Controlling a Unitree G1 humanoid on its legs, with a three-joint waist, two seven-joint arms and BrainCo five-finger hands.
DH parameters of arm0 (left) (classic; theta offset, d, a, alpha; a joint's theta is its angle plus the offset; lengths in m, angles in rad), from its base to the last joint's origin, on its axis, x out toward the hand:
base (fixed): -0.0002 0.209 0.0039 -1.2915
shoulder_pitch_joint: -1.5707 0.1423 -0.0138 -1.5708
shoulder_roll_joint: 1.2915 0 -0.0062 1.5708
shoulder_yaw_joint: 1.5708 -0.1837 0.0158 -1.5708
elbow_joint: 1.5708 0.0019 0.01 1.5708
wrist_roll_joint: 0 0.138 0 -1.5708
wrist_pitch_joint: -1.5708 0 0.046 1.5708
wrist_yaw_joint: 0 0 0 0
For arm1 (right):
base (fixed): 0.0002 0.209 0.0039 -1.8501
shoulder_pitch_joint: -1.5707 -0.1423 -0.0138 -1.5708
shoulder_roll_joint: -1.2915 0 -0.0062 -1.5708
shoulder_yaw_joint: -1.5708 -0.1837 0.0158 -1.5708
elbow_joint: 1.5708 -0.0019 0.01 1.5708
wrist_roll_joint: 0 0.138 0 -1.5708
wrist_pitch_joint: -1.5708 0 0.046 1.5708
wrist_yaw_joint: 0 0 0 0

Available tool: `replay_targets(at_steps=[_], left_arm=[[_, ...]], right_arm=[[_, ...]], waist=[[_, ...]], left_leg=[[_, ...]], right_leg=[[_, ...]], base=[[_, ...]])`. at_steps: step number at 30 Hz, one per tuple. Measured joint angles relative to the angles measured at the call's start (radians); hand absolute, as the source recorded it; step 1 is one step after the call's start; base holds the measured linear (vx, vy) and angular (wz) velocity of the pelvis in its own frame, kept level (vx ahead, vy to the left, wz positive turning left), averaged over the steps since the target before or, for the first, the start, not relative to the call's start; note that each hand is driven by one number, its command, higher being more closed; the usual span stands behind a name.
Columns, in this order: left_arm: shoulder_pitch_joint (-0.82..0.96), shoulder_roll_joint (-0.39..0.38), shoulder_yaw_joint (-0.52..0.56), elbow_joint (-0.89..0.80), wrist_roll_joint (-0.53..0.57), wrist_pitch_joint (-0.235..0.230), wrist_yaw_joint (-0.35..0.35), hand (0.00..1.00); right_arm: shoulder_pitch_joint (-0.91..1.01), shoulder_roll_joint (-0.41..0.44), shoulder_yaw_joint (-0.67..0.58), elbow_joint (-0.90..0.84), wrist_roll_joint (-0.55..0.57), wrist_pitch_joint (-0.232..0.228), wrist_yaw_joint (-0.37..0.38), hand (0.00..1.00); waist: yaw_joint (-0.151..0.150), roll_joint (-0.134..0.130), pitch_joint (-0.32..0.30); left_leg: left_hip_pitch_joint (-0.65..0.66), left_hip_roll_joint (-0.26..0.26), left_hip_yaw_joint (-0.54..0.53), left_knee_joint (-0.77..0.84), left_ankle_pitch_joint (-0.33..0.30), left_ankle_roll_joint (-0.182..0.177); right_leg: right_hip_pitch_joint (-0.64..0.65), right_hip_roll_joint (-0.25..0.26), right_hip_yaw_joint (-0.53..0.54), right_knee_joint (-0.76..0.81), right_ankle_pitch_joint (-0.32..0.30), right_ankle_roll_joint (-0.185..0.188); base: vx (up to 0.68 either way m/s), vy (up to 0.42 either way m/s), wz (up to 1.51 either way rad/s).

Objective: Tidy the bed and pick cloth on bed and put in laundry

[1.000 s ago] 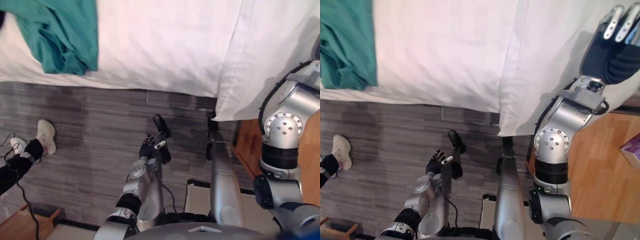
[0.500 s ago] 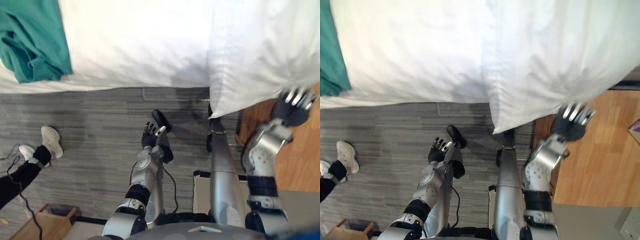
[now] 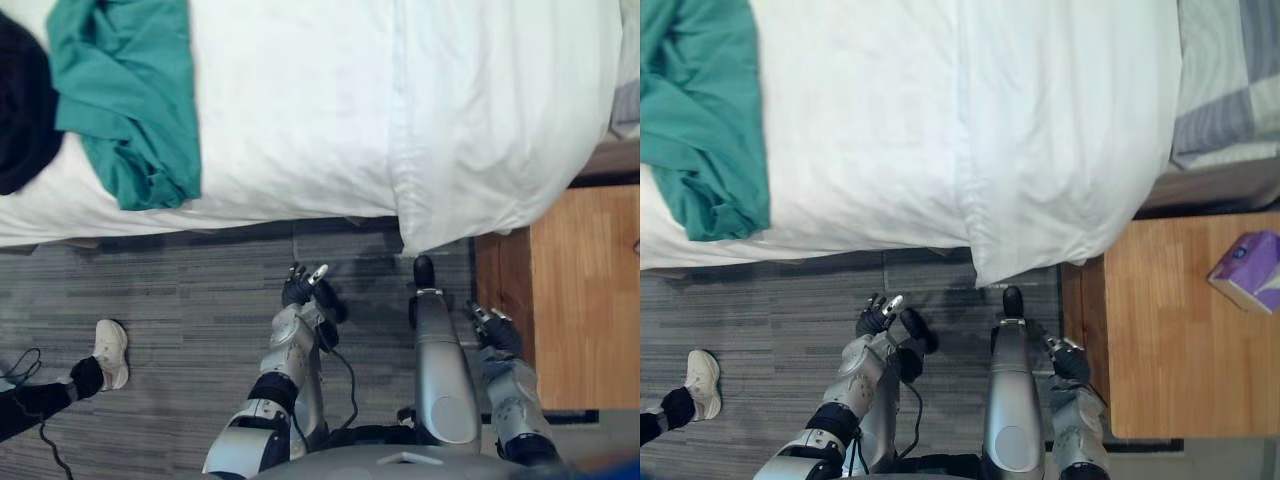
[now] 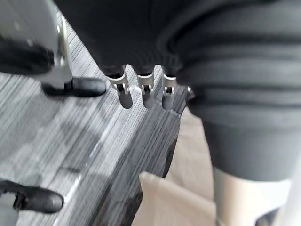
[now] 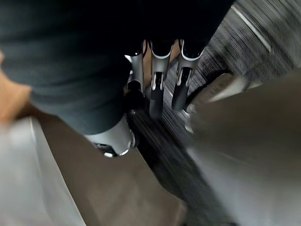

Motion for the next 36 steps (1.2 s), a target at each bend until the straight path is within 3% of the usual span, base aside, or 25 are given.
replay_targets(at_steps=[4, 5, 7, 10, 11, 12, 13, 14, 15, 16, 18, 20, 23, 26, 27, 28, 29, 30, 31, 32, 33, 34, 35, 36], left_arm=[[0.138, 0.022, 0.011, 0.003, 0.038, -0.008, -0.014, 0.0], [0.165, 0.021, 0.012, 0.01, 0.059, -0.018, -0.04, 0.0], [0.171, 0.019, 0.017, 0.021, 0.078, -0.032, -0.058, 0.0], [0.179, 0.008, 0.019, 0.02, 0.124, -0.035, -0.098, 0.0], [0.195, 0.012, 0.021, 0.017, 0.146, -0.028, -0.097, 0.0], [0.206, 0.018, 0.026, 0.018, 0.147, -0.022, -0.097, 0.0], [0.222, 0.022, 0.049, 0.021, 0.147, -0.006, -0.098, 0.0], [0.249, 0.044, 0.06, 0.024, 0.152, 0.006, -0.098, 0.0], [0.263, 0.065, 0.059, 0.028, 0.159, 0.015, -0.1, 0.0], [0.273, 0.089, 0.059, 0.04, 0.189, 0.022, -0.106, 0.0], [0.272, 0.108, 0.053, 0.073, 0.231, 0.039, -0.111, 0.0], [0.269, 0.12, 0.012, 0.09, 0.236, 0.064, -0.111, 0.0], [0.254, 0.125, -0.073, 0.105, 0.263, 0.108, -0.106, 0.0], [0.244, 0.095, -0.121, 0.072, 0.261, 0.127, -0.065, 0.0], [0.252, 0.095, -0.12, 0.039, 0.256, 0.124, -0.052, 0.0], [0.263, 0.095, -0.118, 0.003, 0.253, 0.116, -0.044, 0.0], [0.289, 0.099, -0.117, -0.053, 0.255, 0.087, -0.049, 0.0], [0.29, 0.099, -0.118, -0.063, 0.26, 0.078, -0.054, 0.0], [0.292, 0.098, -0.118, -0.077, 0.275, 0.064, -0.079, 0.0], [0.292, 0.102, -0.105, -0.097, 0.282, 0.044, -0.101, 0.0], [0.294, 0.102, -0.095, -0.099, 0.268, 0.034, -0.111, 0.0], [0.306, 0.101, -0.069, -0.098, 0.246, 0.022, -0.124, 0.0], [0.318, 0.099, -0.051, -0.097, 0.218, 0.019, -0.143, 0.0], [0.321, 0.102, -0.04, -0.097, 0.208, 0.018, -0.161, 0.0]], right_arm=[[0.024, -0.007, 0.006, 0.067, -0.15, 0.02, -0.031, 0.0], [0.043, -0.007, -0.004, 0.09, -0.167, 0.025, -0.037, 0.0], [0.049, -0.006, -0.018, 0.112, -0.165, 0.026, -0.032, 0.0], [0.064, 0.006, -0.059, 0.146, -0.159, 0.031, -0.019, 0.0], [0.08, 0.009, -0.092, 0.161, -0.188, 0.03, 0.001, 0.0], [0.081, 0.017, -0.108, 0.188, -0.208, 0.022, 0.017, 0.0], [0.079, 0.026, -0.134, 0.235, -0.241, 0.008, 0.035, 0.0], [0.078, 0.036, -0.135, 0.296, -0.277, 0.001, 0.058, 0.0], [0.078, 0.04, -0.139, 0.322, -0.284, -0.001, 0.072, 0.0], [0.083, 0.036, -0.14, 0.345, -0.298, -0.009, 0.086, 0.0], [0.112, 0.033, -0.141, 0.351, -0.308, -0.032, 0.1, 0.0], [0.14, 0.025, -0.123, 0.352, -0.303, -0.063, 0.115, 0.0], [0.144, 0.002, -0.037, 0.335, -0.264, -0.088, 0.148, 0.0], [0.137, -0.006, 0.058, 0.257, -0.212, -0.093, 0.175, 0.0], [0.13, -0.011, 0.092, 0.216, -0.201, -0.085, 0.172, 0.0], [0.127, -0.008, 0.114, 0.176, -0.199, -0.073, 0.161, 0.0], [0.11, 0.002, 0.13, 0.132, -0.199, -0.052, 0.129, 0.0], [0.102, 0.002, 0.129, 0.121, -0.198, -0.046, 0.119, 0.0], [0.088, -0.012, 0.121, 0.105, -0.197, -0.033, 0.104, 0.0], [0.075, -0.013, 0.121, 0.095, -0.204, -0.01, 0.098, 0.0], [0.075, -0.015, 0.118, 0.094, -0.213, -0.005, 0.1, 0.0], [0.074, -0.016, 0.11, 0.095, -0.236, 0.004, 0.105, 0.0], [0.074, -0.02, 0.099, 0.095, -0.261, 0.005, 0.107, 0.0], [0.073, -0.022, 0.092, 0.096, -0.281, 0.005, 0.108, 0.0]], waist=[[0.005, -0.045, -0.089], [0.025, -0.052, -0.119], [0.03, -0.048, -0.128], [0.032, -0.041, -0.137], [0.037, -0.052, -0.163], [0.052, -0.059, -0.174], [0.074, -0.055, -0.183], [0.085, -0.062, -0.21], [0.08, -0.061, -0.221], [0.055, -0.055, -0.229], [0.024, -0.026, -0.243], [0.024, -0.01, -0.272], [0.021, 0.001, -0.294], [0.024, -0.022, -0.28], [0.029, -0.03, -0.27], [0.029, -0.025, -0.26], [0.036, -0.026, -0.247], [0.035, -0.018, -0.242], [0.032, 0.012, -0.238], [0.029, -0.027, -0.21], [0.031, -0.034, -0.207], [0.033, -0.044, -0.213], [0.026, -0.051, -0.216], [0.024, -0.064, -0.21]], left_leg=[[0.081, -0.016, -0.01, -0.066, 0.033, -0.017], [0.101, -0.013, -0.006, -0.067, 0.03, -0.021], [0.114, -0.006, -0.005, -0.052, 0.018, -0.025], [0.155, 0.036, 0.002, 0.03, -0.052, -0.041], [0.173, 0.033, 0.029, 0.04, -0.078, -0.044], [0.196, 0.031, 0.057, 0.042, -0.096, -0.045], [0.236, 0.048, 0.11, 0.034, -0.107, -0.041], [0.265, 0.046, 0.146, 0.004, -0.107, -0.043], [0.278, 0.04, 0.154, -0.014, -0.102, -0.048], [0.291, 0.037, 0.149, -0.039, -0.091, -0.053], [0.314, 0.042, 0.103, -0.09, -0.059, -0.061], [0.324, 0.059, 0.071, -0.124, -0.034, -0.065], [0.325, 0.069, 0.015, -0.141, 0.002, -0.028], [0.274, 0.079, -0.018, 0.055, 0.008, -0.024], [0.217, 0.104, -0.049, 0.215, 0.007, -0.024], [0.159, 0.141, -0.077, 0.361, 0.019, -0.042], [0.075, 0.171, -0.11, 0.506, -0.024, -0.074], [0.067, 0.163, -0.112, 0.487, -0.061, -0.07], [0.088, 0.148, -0.1, 0.416, -0.065, -0.046], [0.128, 0.082, -0.076, 0.366, -0.06, -0.024], [0.136, 0.068, -0.074, 0.348, -0.059, -0.023], [0.149, 0.043, -0.07, 0.319, -0.059, -0.023], [0.156, 0.023, -0.067, 0.309, -0.059, -0.024], [0.155, 0.014, -0.068, 0.329, -0.048, -0.039]], right_leg=[[0.065, -0.018, -0.031, 0.007, -0.042, -0.009], [0.082, -0.018, -0.033, 0.009, -0.053, -0.011], [0.108, -0.018, -0.041, 0.001, -0.058, -0.005], [0.202, 0.002, -0.052, -0.076, -0.057, 0.025], [0.217, -0.073, -0.179, -0.088, -0.078, -0.002], [0.232, -0.117, -0.261, -0.098, -0.069, -0.017], [0.266, -0.155, -0.362, -0.127, -0.022, -0.048], [0.29, -0.176, -0.446, -0.163, 0.035, -0.074], [0.312, -0.173, -0.474, -0.185, 0.063, -0.065], [0.347, -0.148, -0.492, -0.229, 0.083, -0.033], [0.408, -0.091, -0.49, -0.297, 0.091, -0.014], [0.438, -0.045, -0.465, -0.341, 0.09, -0.011], [0.46, -0.02, -0.454, -0.347, 0.08, -0.015], [0.456, -0.078, -0.44, -0.245, 0.015, -0.011], [0.441, -0.106, -0.423, -0.175, -0.02, -0.009], [0.429, -0.113, -0.408, -0.122, -0.041, -0.007], [0.39, -0.149, -0.382, -0.033, -0.081, -0.002], [0.374, -0.162, -0.38, 0.002, -0.092, 0.006], [0.33, -0.171, -0.356, 0.079, -0.108, 0.021], [0.264, -0.234, -0.3, 0.179, -0.133, 0.031], [0.244, -0.238, -0.279, 0.201, -0.146, 0.036], [0.205, -0.232, -0.259, 0.219, -0.159, 0.018], [0.2, -0.257, -0.231, 0.215, -0.181, 0.006], [0.206, -0.274, -0.215, 0.203, -0.197, 0.019]], base=[[0.14, -0.085, 0.17], [0.16, -0.105, 0.08], [0.14, -0.066, -0.02], [0.06, 0.046, -0.24], [0.06, 0.135, -0.66], [0.09, 0.159, -1.03], [0.12, 0.153, -1.28], [0.13, 0.136, -1.09], [0.16, 0.103, -0.57], [0.18, 0.046, 0.04], [0.2, -0.043, 0.38], [0.14, -0.13, 0.19], [0.13, -0.138, 0.14], [0.09, -0.076, 0.14], [0.04, -0.081, -0.11], [0.02, 0.007, -0.26], [0.01, 0.06, -0.23], [-0.01, 0.114, -0.23], [-0.05, 0.116, -0.12], [-0.04, 0.086, -0.1], [-0.07, 0.056, -0.13], [-0.06, -0.047, -0.21], [-0.03, -0.017, -0.28], [0.0, -0.014, -0.38]])
